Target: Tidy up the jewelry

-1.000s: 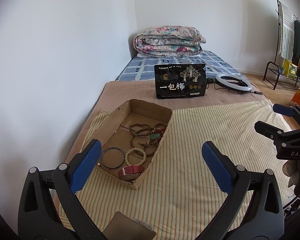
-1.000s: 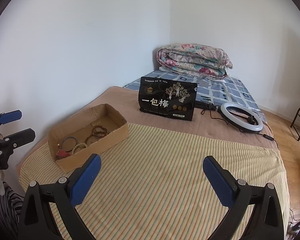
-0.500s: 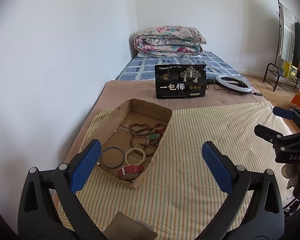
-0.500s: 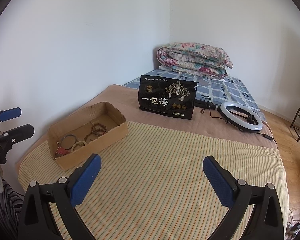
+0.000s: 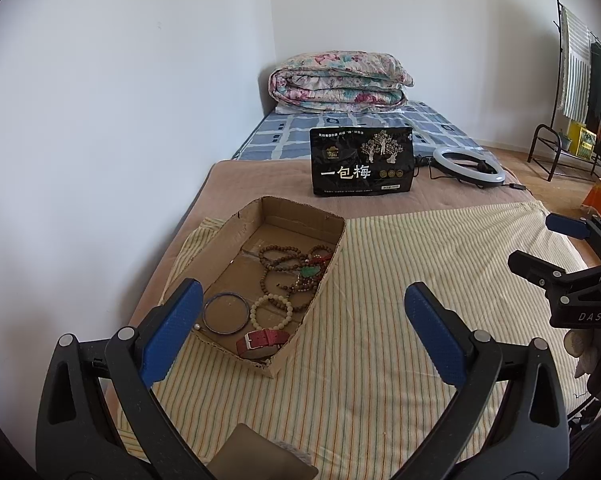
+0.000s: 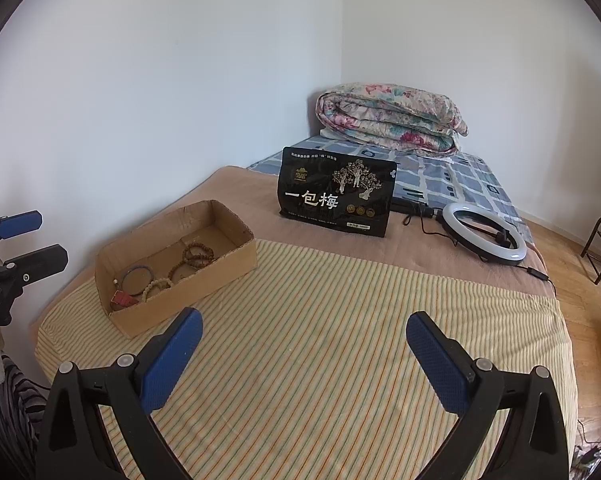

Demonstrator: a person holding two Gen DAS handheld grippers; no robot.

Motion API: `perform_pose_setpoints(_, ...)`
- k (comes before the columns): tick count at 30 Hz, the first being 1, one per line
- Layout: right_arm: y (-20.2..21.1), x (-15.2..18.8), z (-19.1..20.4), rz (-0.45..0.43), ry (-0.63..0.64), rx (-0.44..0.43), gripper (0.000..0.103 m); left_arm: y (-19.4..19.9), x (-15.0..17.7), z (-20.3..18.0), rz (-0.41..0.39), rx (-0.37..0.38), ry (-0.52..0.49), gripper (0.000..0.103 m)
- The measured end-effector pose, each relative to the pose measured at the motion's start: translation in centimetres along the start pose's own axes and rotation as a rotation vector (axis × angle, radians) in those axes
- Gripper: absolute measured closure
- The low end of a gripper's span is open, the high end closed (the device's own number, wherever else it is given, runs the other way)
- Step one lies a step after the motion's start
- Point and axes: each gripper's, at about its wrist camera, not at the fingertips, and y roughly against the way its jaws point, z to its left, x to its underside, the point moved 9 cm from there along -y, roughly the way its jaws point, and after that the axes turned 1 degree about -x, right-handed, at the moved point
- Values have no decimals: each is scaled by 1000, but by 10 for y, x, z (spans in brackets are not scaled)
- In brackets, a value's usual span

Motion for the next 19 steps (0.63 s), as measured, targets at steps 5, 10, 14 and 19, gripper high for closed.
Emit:
perform_pose_setpoints(5,-1,1,0,2,1,0,0,0,0,1,-3,-5,1,1)
perform_pose_setpoints(10,-2,4,0,8,2,-2,0,-1,3,4,-7,-14,6,1)
perform_pose_setpoints(14,-3,5,0,13,4,-4,0,-1,3,5,-12,-20,5,1)
perform_pose_setpoints(19,-2,5,-1,13,8,-4,0,0,1,6,-14,-25,7,1)
